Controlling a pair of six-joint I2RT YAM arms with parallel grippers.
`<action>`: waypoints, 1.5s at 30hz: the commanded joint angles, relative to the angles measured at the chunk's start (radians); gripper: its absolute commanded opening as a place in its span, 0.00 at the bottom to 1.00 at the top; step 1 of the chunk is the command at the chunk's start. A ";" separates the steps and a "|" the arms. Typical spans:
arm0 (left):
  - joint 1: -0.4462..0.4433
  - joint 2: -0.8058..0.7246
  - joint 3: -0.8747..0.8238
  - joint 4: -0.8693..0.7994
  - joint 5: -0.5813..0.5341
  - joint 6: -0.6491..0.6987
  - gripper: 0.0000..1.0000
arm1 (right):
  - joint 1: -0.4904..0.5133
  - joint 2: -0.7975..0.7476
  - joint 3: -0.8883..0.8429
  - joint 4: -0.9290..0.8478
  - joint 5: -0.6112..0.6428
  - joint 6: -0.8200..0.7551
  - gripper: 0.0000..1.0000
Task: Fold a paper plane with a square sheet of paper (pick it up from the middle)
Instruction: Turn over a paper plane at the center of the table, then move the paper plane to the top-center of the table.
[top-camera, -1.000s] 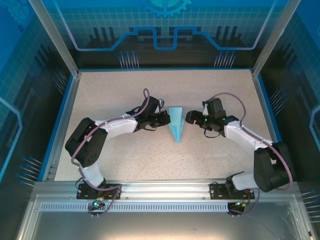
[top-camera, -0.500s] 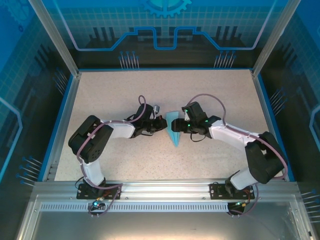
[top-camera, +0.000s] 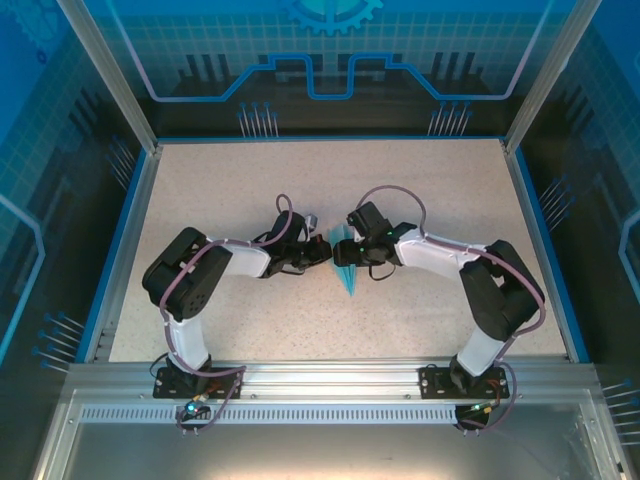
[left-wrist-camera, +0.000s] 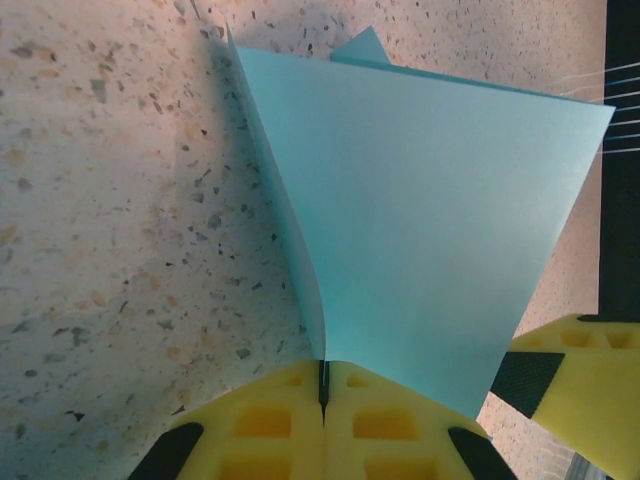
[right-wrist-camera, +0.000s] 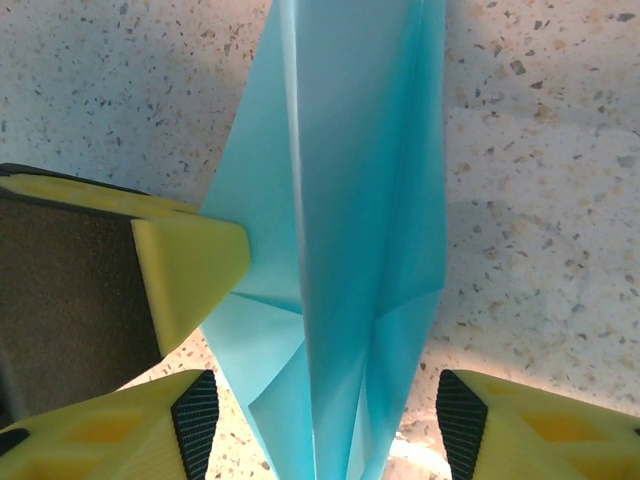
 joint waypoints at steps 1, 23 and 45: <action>0.007 0.016 -0.012 0.018 0.019 0.009 0.00 | 0.016 0.020 0.039 -0.040 -0.006 -0.034 0.60; 0.009 0.017 -0.006 0.003 0.012 0.013 0.00 | 0.028 -0.021 0.018 -0.009 0.017 -0.047 0.55; 0.009 0.017 -0.011 0.004 0.007 0.010 0.00 | 0.050 0.049 -0.002 -0.045 -0.033 -0.027 0.52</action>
